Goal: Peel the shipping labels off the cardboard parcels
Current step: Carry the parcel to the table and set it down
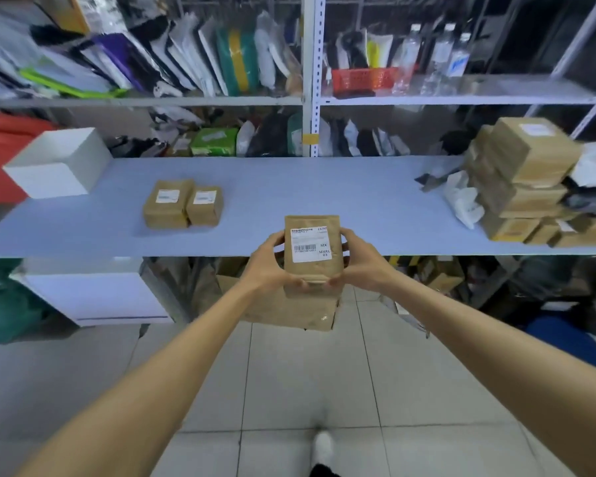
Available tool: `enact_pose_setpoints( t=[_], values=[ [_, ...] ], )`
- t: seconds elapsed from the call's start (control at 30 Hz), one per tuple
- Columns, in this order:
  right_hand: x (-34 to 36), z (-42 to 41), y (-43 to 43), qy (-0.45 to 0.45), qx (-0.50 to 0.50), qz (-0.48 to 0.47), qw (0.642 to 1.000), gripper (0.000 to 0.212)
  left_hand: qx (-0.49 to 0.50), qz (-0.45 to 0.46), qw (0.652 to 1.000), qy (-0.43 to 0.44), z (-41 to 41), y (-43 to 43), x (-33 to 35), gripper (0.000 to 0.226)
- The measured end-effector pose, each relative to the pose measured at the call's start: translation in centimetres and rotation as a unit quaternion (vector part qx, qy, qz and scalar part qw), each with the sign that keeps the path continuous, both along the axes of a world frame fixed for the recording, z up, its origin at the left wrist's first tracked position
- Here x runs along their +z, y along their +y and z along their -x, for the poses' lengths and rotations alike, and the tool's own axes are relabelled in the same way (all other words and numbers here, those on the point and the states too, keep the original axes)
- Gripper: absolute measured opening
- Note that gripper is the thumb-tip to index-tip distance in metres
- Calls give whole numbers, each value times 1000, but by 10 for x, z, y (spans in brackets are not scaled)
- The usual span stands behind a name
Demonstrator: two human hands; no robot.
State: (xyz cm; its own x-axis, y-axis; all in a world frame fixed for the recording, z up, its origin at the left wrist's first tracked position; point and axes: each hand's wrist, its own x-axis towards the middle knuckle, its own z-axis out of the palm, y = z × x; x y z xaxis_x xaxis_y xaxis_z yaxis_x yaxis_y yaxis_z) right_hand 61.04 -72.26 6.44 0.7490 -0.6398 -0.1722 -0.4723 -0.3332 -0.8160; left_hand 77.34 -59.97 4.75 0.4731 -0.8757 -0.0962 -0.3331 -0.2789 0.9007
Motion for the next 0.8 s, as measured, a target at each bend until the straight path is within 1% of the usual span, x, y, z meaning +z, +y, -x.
enact_pose_setpoints(
  t=[0.13, 0.27, 0.4, 0.53, 0.8],
  values=[
    [3, -33, -54, -16, 11, 3, 1000, 99, 10, -4, 1000, 8, -31, -54, 0, 107],
    [8, -59, -99, -13, 19, 0, 1000, 96, 6, -5, 1000, 8, -56, -100, 3, 105],
    [12, -94, -145, -4, 27, -9, 1000, 101, 30, 4, 999, 34, -85, -138, 4, 104],
    [8, -133, -179, 1, 30, -21, 999, 101, 36, 4, 998, 47, -124, -171, 2, 105],
    [-3, -230, -228, 17, 29, -12, 999, 98, 38, 10, 997, 64, -218, -222, -12, 106]
  ],
)
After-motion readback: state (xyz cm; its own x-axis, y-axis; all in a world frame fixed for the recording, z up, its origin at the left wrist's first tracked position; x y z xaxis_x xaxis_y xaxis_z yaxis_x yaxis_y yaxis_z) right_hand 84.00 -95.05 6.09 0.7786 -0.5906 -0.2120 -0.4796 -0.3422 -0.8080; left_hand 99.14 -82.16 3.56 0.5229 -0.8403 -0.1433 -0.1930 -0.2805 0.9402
